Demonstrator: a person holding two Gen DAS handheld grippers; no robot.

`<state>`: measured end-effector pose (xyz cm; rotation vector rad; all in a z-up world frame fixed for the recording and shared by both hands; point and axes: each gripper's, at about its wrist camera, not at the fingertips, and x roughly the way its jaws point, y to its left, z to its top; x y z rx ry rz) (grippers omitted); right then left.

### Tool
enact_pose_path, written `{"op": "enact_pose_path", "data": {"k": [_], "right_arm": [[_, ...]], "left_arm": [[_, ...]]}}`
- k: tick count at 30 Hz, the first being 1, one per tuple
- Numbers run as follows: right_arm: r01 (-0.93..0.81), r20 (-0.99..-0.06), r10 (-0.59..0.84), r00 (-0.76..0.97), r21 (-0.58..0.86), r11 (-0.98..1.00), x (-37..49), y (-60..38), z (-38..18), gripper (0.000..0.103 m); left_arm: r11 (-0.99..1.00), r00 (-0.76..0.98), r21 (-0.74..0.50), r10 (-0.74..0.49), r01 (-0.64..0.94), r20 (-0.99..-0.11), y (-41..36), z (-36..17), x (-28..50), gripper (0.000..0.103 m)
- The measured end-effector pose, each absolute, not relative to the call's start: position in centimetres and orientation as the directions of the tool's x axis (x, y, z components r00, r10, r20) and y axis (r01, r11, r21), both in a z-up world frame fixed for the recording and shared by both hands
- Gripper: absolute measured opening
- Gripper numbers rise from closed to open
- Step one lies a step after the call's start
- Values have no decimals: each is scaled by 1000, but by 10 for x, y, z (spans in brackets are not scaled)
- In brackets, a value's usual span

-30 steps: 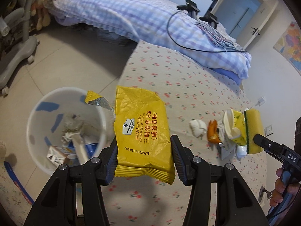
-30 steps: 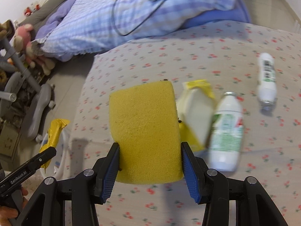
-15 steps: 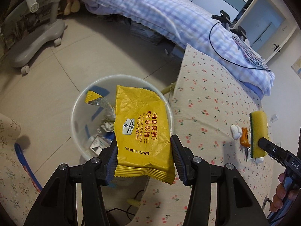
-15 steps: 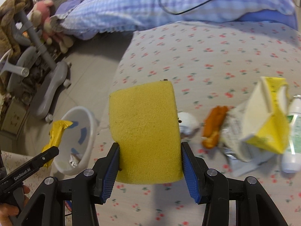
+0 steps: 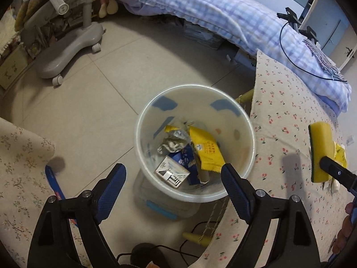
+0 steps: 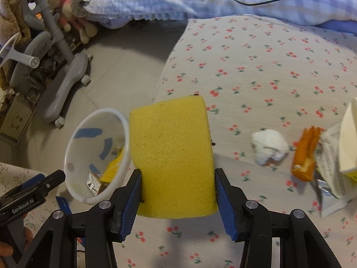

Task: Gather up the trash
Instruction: 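Lower the yellow sponge into the wastebasket and open the right gripper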

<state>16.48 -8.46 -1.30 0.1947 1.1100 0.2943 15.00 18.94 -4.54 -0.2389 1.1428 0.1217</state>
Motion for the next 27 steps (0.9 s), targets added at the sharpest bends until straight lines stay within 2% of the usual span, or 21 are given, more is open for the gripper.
{"op": "enact_pose_path", "data": {"k": [10,19,22,24,27], "right_arm": [[-227,-859,357,367,289,930,178,-21,-31,55],[-272,-860,377,345,292,917,186,17,-47,56],[-291,-836,425,346,335,896,187,22,-47,61],[-291,-830,437,346,348,892,187,25,-46,75],[-300,-827,427,366,330,895,184,25,-40,76]], "left_arm": [[967,417,-68,42,-246,-908,219,-42,130,89],[958,400,-65,55,-279,-915,245,-48,122,89],[955,398,-66,57,-289,-916,250,-49,120,89],[953,398,-63,63,-296,-915,253,-48,119,89],[951,401,-68,61,-300,-914,255,-47,118,89]]}}
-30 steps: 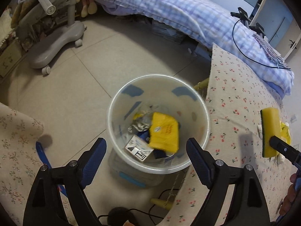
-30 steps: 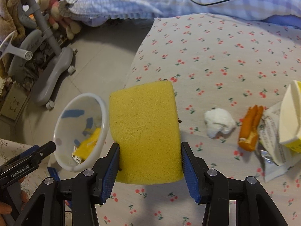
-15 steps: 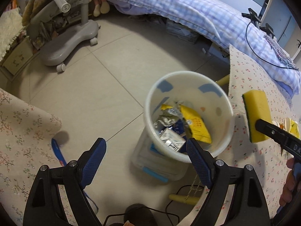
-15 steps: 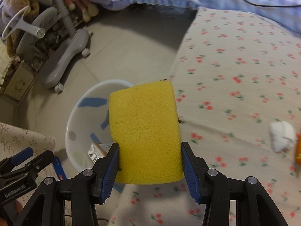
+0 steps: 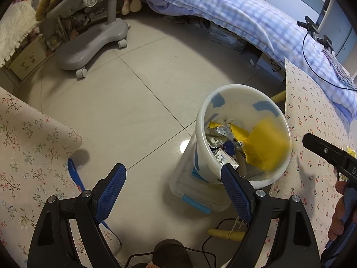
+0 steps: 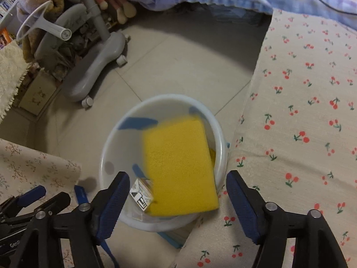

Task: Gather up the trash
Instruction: 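Lower the yellow sponge into the wastebasket and open the right gripper, then move the right gripper back to the bed and grasp a white yogurt bottle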

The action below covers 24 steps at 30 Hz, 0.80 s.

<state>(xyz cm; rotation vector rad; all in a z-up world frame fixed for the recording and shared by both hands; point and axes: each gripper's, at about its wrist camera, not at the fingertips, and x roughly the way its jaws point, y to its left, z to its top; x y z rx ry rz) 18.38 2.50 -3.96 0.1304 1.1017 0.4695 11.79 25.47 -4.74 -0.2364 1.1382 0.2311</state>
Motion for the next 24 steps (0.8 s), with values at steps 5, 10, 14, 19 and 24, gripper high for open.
{"op": "enact_pose_path", "data": {"k": [5,10,14,19,24], "right_arm": [[-301,-833,393,389,288,909,178,18,-31,76],[-283,-840,367,400,268,921,172,2,-25,77],[-261,-846,334,416,241,935,165,-20,-19,77],[-220,-848,287,446,207,953,156,-58,-9,77],[-152,-850,226,475,173,973,150,-108,0,78]], "left_arm": [[954,412,-75,54,-292,-910,250,-44,118,89],[960,420,-86,35,-265,-907,237,-38,119,89],[965,423,-110,1,-238,-906,223,-34,122,89],[974,431,-119,-24,-194,-902,196,-29,128,90],[980,438,-134,-57,-148,-897,166,-22,135,90]]}}
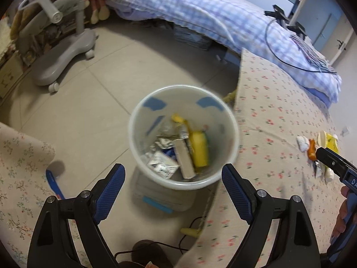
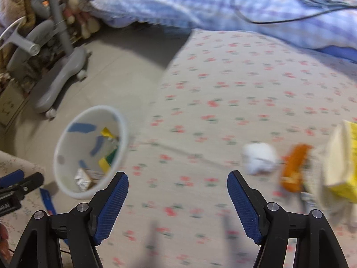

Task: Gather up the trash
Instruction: 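Move the right gripper back to the bed and grasp a white yogurt bottle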

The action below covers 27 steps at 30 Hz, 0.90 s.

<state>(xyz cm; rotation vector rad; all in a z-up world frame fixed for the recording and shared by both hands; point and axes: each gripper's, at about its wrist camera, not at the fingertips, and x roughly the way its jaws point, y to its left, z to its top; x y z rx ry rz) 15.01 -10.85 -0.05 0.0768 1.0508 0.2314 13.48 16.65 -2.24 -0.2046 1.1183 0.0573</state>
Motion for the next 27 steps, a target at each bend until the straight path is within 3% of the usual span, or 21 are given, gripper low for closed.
{"op": "enact_pose_path", "data": {"k": [16,27], "right_arm": [[101,-845,67,531,141,985,132,-268,21,78],[270,-910,-25,415,97,958,133,-340,-17,78]], "left_arm": [[987,448,-157,-129,-27,-885,75,-6,154,90],[981,433,-187,-191,53,-881,11,-3,166,90]]}}
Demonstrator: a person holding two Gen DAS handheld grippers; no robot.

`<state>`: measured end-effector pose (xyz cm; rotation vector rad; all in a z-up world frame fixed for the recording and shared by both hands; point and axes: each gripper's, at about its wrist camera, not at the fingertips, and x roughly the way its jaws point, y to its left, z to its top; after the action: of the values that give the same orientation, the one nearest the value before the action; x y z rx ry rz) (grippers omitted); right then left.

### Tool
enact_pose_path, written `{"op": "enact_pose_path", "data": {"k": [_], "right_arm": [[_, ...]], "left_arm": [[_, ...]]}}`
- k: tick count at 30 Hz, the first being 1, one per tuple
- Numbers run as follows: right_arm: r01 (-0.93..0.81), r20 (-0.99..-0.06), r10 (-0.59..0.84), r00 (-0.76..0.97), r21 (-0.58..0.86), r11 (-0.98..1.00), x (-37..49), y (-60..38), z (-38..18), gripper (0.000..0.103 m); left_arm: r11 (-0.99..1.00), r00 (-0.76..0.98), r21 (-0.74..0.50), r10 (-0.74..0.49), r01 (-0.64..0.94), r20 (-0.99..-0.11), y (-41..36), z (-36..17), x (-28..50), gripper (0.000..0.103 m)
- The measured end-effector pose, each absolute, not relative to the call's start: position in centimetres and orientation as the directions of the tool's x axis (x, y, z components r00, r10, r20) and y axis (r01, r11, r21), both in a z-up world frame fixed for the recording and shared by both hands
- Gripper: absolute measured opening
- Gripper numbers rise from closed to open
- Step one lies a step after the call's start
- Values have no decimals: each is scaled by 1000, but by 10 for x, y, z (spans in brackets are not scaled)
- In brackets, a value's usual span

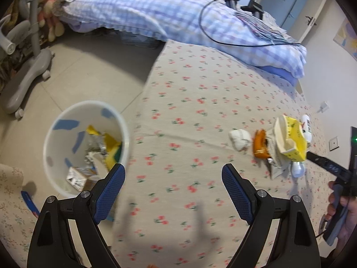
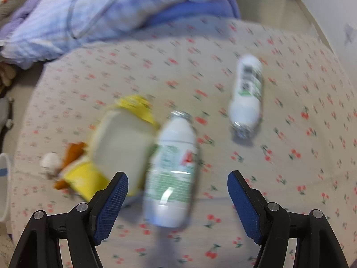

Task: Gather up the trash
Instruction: 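Move the right gripper back to the bed and grasp a white yogurt bottle, then grasp the yellow paper carton with the left gripper while the right holds the bottle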

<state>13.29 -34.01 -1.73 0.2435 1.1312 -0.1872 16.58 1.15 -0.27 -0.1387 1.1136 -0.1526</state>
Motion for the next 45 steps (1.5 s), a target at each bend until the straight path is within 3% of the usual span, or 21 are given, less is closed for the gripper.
{"op": "enact_pose_path", "data": {"k": [10,11,12,14,15,26,38,45], "right_arm": [[302,-942,32,334,140,943,152,-339,-49,78],[301,-946,30,323,133,944,154,-338,-52,73],[296,-949,31,314,130,946,154,-336,-54,60],[283,-953,29,302,119,952,155,-334,-56,45],[273,-951,26,309,115,955,153,-334,-54,42],[291,-918,16,396,143,946,108,-376,-23,42],[345,-921,0,388,145,927,73,-430,-26,42],[357,-925,-10,381,137,924,63,-443,-29,42]], "left_arm": [[962,402,-251,-271,103,-874,-34,1,173,90],[961,400,-255,-277,107,-874,-37,1,174,90],[959,397,-260,-283,112,-873,-42,1,174,90],[954,389,-271,-300,127,-871,-54,0,175,90],[951,384,-277,-309,138,-870,-61,1,176,90],[892,322,-361,-438,272,-839,-153,-6,180,90],[850,295,-482,-526,212,-798,-188,-35,200,86],[860,301,-475,-510,186,-805,-197,-52,204,67]]}}
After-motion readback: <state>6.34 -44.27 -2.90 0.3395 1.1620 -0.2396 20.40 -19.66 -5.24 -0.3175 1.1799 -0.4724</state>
